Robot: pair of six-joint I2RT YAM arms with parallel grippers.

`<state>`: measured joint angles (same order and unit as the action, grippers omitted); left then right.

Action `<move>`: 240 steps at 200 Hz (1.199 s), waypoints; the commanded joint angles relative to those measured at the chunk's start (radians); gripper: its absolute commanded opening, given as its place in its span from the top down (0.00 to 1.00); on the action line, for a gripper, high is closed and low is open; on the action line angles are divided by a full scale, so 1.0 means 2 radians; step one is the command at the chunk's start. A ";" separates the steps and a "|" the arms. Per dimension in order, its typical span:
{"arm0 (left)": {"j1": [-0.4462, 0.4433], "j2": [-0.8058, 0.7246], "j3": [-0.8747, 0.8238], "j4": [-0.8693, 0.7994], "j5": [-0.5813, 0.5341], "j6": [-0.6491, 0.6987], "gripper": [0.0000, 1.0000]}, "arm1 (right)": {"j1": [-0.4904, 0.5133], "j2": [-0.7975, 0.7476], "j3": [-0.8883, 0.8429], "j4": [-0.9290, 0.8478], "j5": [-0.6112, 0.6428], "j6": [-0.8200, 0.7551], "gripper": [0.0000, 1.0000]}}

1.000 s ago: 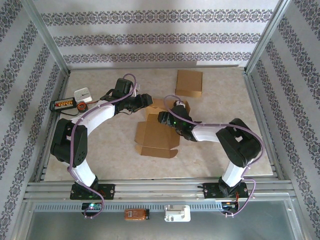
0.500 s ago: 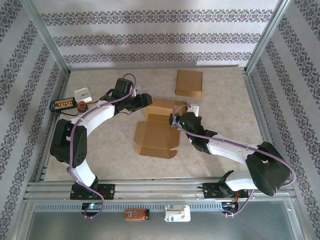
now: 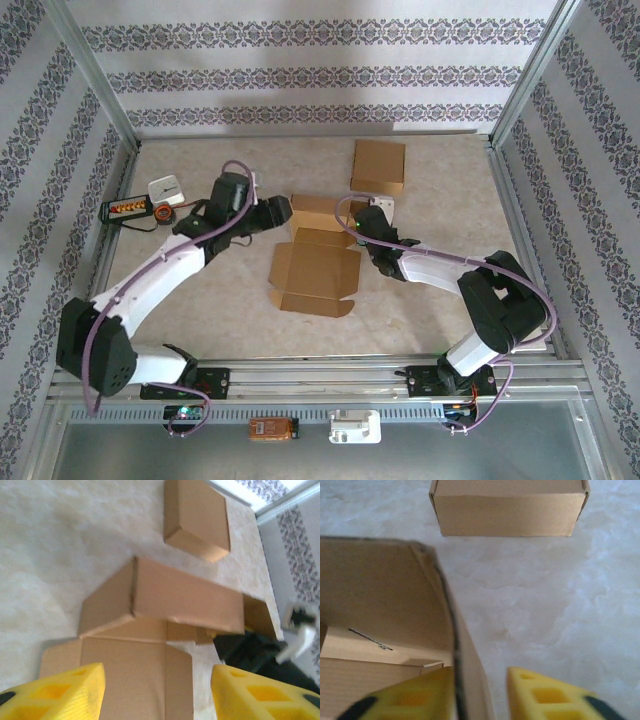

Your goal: Fold the paper box

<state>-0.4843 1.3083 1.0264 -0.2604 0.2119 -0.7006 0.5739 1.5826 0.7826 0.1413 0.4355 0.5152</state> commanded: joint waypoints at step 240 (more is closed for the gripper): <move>-0.154 0.324 -0.033 0.237 0.038 -0.106 1.00 | 0.008 -0.005 0.110 -0.218 -0.061 0.141 0.84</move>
<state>-0.7967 1.9213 0.9585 0.2588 0.2993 -0.9215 0.5804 1.5635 0.9615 -0.2035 0.3550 0.6872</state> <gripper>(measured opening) 0.048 0.164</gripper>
